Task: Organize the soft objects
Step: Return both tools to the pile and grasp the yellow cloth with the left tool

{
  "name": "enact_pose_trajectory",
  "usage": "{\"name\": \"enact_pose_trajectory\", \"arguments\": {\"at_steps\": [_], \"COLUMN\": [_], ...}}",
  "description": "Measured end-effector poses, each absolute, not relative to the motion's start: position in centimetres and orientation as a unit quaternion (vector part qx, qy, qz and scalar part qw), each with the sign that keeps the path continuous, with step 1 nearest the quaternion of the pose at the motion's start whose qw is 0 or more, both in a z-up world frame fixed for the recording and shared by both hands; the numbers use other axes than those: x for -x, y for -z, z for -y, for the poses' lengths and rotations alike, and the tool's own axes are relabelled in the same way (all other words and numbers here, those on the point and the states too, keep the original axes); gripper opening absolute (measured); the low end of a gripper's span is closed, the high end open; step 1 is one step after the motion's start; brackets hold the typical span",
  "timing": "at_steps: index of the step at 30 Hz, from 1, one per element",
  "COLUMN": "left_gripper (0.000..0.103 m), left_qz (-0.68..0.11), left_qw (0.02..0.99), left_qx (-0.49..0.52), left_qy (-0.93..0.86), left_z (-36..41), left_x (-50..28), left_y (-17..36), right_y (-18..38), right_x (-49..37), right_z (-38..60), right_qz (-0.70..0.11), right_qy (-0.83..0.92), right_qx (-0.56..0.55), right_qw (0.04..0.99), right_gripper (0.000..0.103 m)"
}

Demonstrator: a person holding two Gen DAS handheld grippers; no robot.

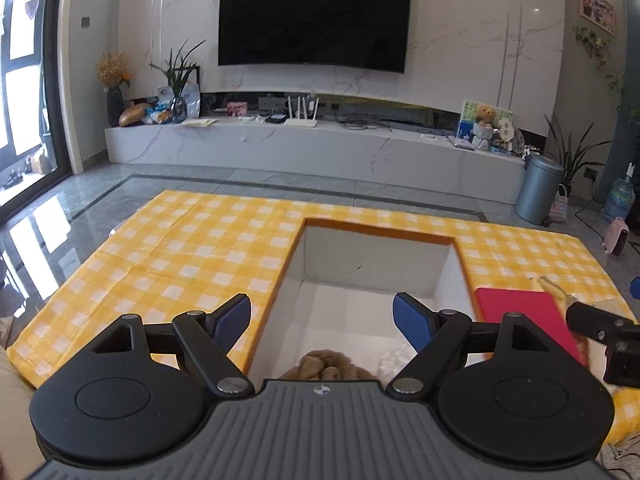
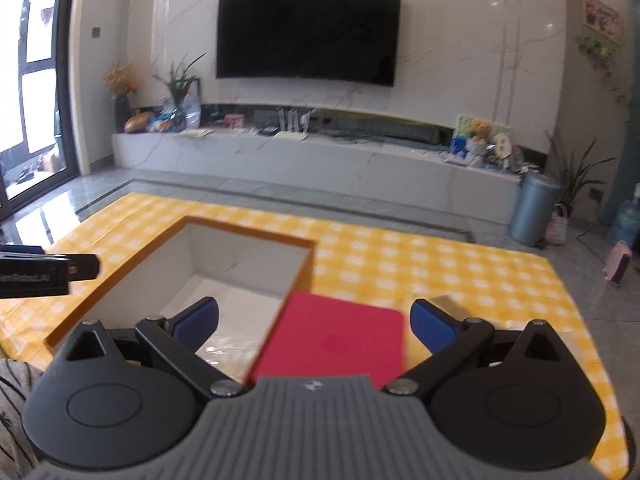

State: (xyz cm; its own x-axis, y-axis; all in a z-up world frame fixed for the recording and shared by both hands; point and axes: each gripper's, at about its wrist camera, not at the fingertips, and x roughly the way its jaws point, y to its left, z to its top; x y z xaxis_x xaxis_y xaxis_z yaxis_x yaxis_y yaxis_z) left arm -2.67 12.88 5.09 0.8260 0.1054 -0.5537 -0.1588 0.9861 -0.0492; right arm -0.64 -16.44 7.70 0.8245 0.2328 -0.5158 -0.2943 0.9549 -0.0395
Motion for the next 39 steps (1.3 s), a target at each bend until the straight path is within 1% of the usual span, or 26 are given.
{"name": "enact_pose_trajectory", "arguments": {"at_steps": [5, 9, 14, 20, 23, 25, 29, 31, 33, 34, 36, 39], "left_gripper": [0.095, 0.095, 0.095, 0.095, 0.095, 0.094, 0.093, 0.093, 0.094, 0.093, 0.093, 0.093], "left_qz": [-0.272, -0.281, -0.308, -0.309, -0.327, -0.327, -0.329, -0.335, -0.338, -0.327, -0.329, -0.334], "left_qw": [0.961, 0.959, 0.948, 0.935, 0.921, 0.912, 0.882, 0.868, 0.858, 0.856, 0.842, 0.834], "left_qx": [0.044, 0.025, -0.013, -0.119, -0.156, -0.189, -0.29, -0.326, -0.35, -0.367, -0.395, -0.408], "left_qy": [-0.024, 0.036, 0.082, 0.124, 0.145, 0.162, 0.173, 0.169, 0.166, 0.162, 0.162, 0.16], "left_z": [-9.2, -5.2, -0.3, 5.8, 8.6, 10.3, 13.8, 15.3, 16.5, 17.0, 18.0, 19.1], "left_x": [3.4, 2.8, 1.4, 0.1, -1.4, -2.0, -2.4, -2.5, -2.8, -2.7, -3.0, -3.7], "left_y": [-6.7, -6.4, -4.7, -2.6, -1.0, 0.4, 3.5, 5.0, 6.3, 6.9, 7.7, 8.6], "right_y": [-8.6, -7.7, -4.8, -0.2, 1.2, 1.2, 0.8, 1.0, 1.3, 1.5, 1.7, 1.5], "right_x": [0.7, 0.1, -1.2, -3.6, -4.1, -3.7, -2.5, -2.5, -2.7, -2.8, -2.7, -2.4], "right_z": [22.5, 28.6, 33.5, 36.2, 37.6, 38.8, 41.4, 42.1, 42.5, 42.7, 43.1, 43.4], "right_qz": [-0.241, -0.265, -0.3, -0.358, -0.382, -0.377, -0.352, -0.353, -0.36, -0.362, -0.362, -0.353], "right_qy": [-0.062, -0.024, 0.039, 0.052, 0.096, 0.105, 0.079, 0.086, 0.098, 0.102, 0.1, 0.091], "right_qx": [0.049, -0.028, -0.084, -0.106, -0.101, -0.115, -0.196, -0.207, -0.212, -0.219, -0.232, -0.243], "right_qw": [0.967, 0.963, 0.95, 0.926, 0.914, 0.913, 0.912, 0.908, 0.903, 0.9, 0.897, 0.899], "right_gripper": [0.1, 0.1, 0.1, 0.1, 0.1, 0.1, 0.1, 0.1, 0.1, 0.1, 0.1, 0.1]}}
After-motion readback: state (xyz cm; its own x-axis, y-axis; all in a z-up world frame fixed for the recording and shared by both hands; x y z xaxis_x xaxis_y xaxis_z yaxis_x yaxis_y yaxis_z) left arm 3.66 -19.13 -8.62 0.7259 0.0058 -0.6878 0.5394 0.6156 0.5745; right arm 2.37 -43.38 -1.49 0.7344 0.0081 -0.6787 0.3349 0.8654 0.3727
